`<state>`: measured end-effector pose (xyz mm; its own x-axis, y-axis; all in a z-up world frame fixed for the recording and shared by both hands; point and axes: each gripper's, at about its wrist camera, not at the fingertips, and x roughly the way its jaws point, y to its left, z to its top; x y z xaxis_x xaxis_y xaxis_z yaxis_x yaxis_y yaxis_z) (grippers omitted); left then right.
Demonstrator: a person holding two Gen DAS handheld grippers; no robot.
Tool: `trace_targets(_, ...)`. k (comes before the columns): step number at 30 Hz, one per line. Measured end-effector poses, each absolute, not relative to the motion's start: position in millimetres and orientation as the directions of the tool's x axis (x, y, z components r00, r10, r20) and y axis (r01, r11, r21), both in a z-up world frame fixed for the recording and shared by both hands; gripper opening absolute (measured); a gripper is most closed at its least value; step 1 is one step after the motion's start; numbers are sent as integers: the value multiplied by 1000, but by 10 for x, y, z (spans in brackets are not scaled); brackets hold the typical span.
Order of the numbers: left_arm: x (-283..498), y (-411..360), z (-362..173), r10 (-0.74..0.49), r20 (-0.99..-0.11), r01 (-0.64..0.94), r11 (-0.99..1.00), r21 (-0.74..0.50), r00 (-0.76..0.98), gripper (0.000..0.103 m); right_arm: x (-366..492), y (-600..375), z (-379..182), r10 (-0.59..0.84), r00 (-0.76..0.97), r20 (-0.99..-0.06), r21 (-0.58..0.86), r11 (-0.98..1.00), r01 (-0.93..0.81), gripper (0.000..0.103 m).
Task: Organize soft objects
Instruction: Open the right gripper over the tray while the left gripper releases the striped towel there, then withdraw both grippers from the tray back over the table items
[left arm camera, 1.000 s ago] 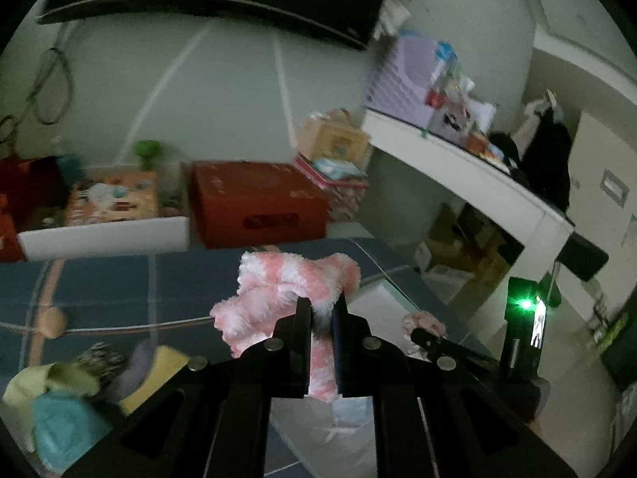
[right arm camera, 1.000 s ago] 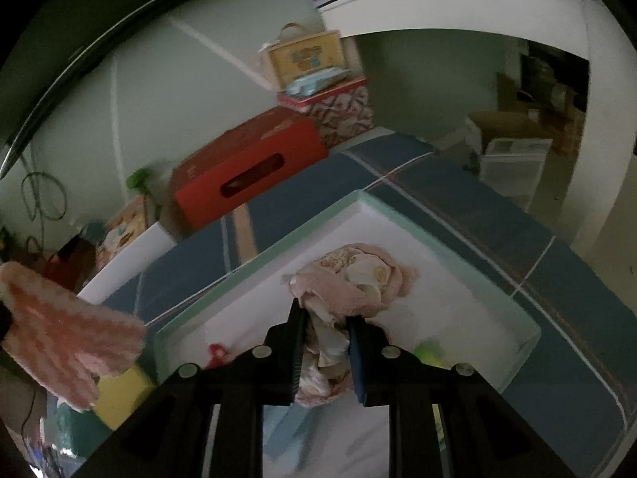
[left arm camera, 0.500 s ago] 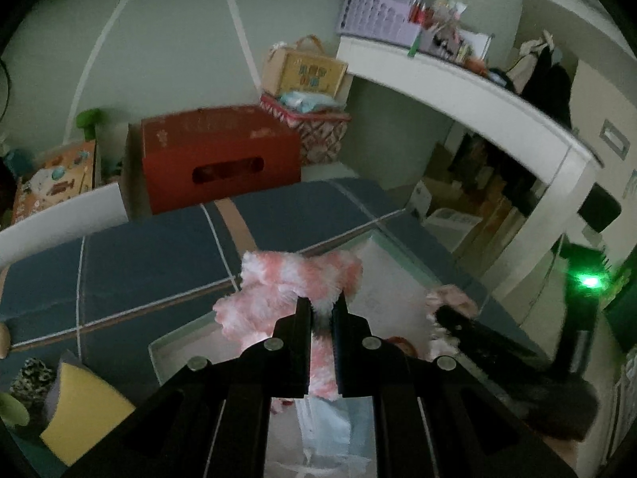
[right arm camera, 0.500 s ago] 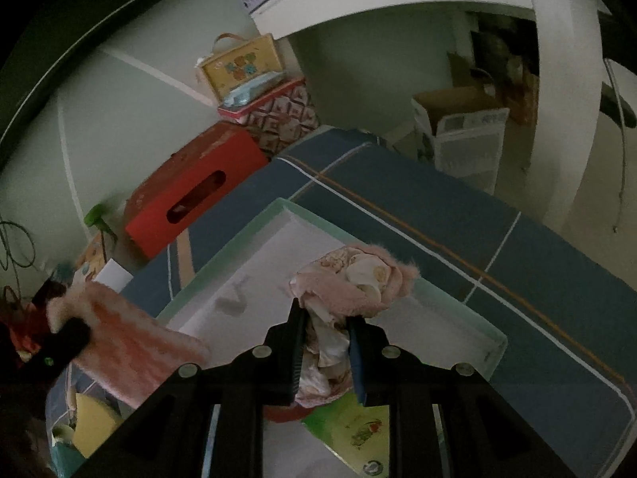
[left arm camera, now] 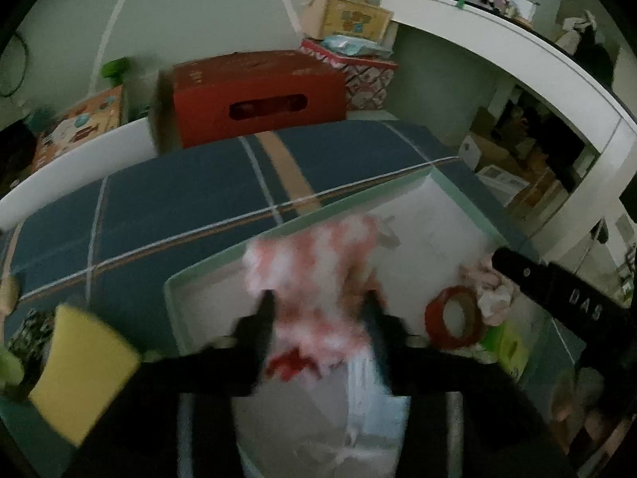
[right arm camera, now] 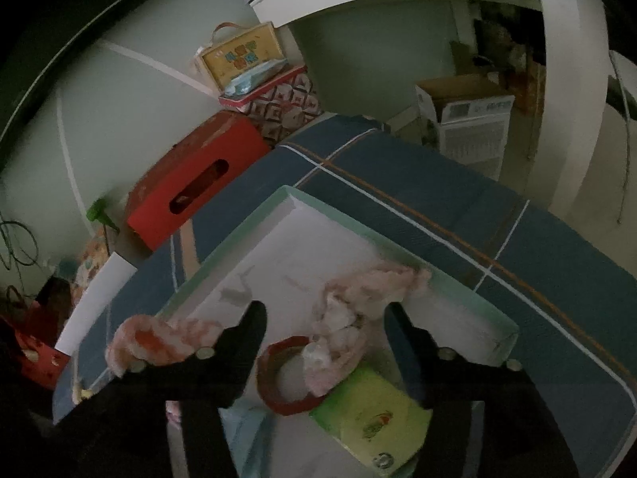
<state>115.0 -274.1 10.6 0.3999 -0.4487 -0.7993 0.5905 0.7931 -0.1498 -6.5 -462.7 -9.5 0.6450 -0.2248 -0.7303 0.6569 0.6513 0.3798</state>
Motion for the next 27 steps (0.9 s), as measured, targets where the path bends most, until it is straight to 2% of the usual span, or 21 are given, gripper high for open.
trace_targets(3,1111,-2630,104,-427,-814,568,809,-151,394,63,-38,-4593,-75,-225,629,-744,356,663,659,68)
trace_targets(6,1090,-2517,95,-397,-828,541,829,-140,395,73,-14,-4551,-55,-232,604,-763,323,672,666,79)
trace_targets(8,1101,-2428,93,-384,-833,515,845,-143,398,80,5,-4518,-37,-239,589,-772,297,683,667,94)
trace_targets(10,1132,-2345,82,-379,-832,485,860,-156,405,92,22,-4480,-13,-260,568,-781,258,695,671,103)
trace_targets(17,1220,-2000,40,-318,-849,365,917,-162,421,95,65,-4392,41,-283,548,-787,213,709,672,103)
trace_targets(27,1183,-1570,278,-296,-853,305,937,-171,430,95,118,-4105,309,-317,571,-757,149,767,624,103)
